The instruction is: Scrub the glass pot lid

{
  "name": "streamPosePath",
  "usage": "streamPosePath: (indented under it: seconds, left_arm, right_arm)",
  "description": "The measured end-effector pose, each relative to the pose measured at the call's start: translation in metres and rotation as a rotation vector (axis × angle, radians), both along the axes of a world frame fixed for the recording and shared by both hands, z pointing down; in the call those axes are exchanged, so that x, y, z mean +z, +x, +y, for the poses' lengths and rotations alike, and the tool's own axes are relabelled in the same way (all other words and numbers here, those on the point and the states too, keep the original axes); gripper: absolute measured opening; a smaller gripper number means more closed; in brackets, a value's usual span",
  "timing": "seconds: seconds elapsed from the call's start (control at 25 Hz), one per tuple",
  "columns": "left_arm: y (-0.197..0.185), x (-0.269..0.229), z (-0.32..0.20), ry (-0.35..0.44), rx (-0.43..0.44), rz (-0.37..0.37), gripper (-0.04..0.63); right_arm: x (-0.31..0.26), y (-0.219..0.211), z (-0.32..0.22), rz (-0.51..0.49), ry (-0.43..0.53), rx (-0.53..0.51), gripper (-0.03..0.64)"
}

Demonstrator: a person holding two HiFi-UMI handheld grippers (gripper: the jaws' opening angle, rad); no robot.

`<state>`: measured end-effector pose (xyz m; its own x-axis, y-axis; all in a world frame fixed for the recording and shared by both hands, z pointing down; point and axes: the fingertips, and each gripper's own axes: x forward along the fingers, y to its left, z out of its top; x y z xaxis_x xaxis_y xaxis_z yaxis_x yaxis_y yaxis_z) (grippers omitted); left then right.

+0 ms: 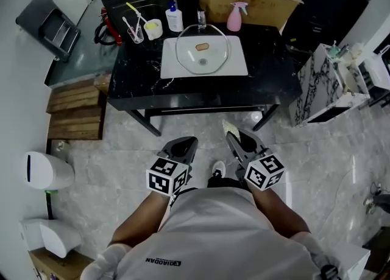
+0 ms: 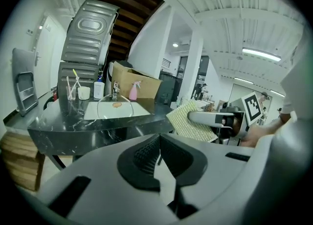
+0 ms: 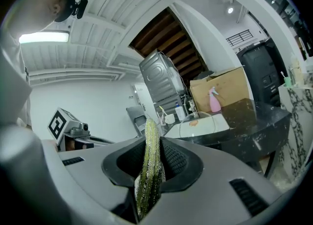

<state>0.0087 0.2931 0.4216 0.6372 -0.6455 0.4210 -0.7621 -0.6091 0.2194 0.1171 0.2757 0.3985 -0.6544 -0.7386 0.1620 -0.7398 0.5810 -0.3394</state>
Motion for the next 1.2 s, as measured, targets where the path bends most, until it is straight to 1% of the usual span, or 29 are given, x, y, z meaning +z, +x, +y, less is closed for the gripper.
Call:
streamPosePath:
  seconds: [0.2, 0.4, 0.56, 0.76, 0.92, 1.04, 1.2]
  left_arm:
    - [0.021, -0.005, -0.061, 0.011, -0.016, -0.008, 0.015]
    - [0.030, -0.007, -0.109, 0.019, -0.061, -0.011, 0.015]
    - [0.029, -0.003, -0.133, 0.007, -0.099, -0.017, 0.015]
    - [0.021, 0.001, -0.147, -0.016, -0.126, -0.024, 0.015]
    - [0.014, 0.009, -0.160, -0.035, -0.122, -0.025, 0.015]
    - [0.008, 0.017, -0.177, -0.051, -0.105, -0.022, 0.015]
    - [0.002, 0.015, -0.217, -0.035, -0.063, -0.015, 0.015]
  right_arm:
    - [-0.008, 0.018, -0.066, -0.002, 0.017, -0.027, 0.089]
    - [-0.007, 0.030, -0.115, -0.004, 0.019, -0.063, 0.089]
    - [-0.002, 0.032, -0.140, -0.011, 0.005, -0.078, 0.089]
    - [0.005, 0.028, -0.155, -0.010, -0.017, -0.091, 0.089]
    - [0.012, 0.022, -0.174, -0.009, -0.030, -0.084, 0.089]
    - [0.014, 0.016, -0.189, 0.010, -0.022, -0.073, 0.089]
    - [0.015, 0.012, -0.221, 0.042, -0.016, -0.032, 0.089]
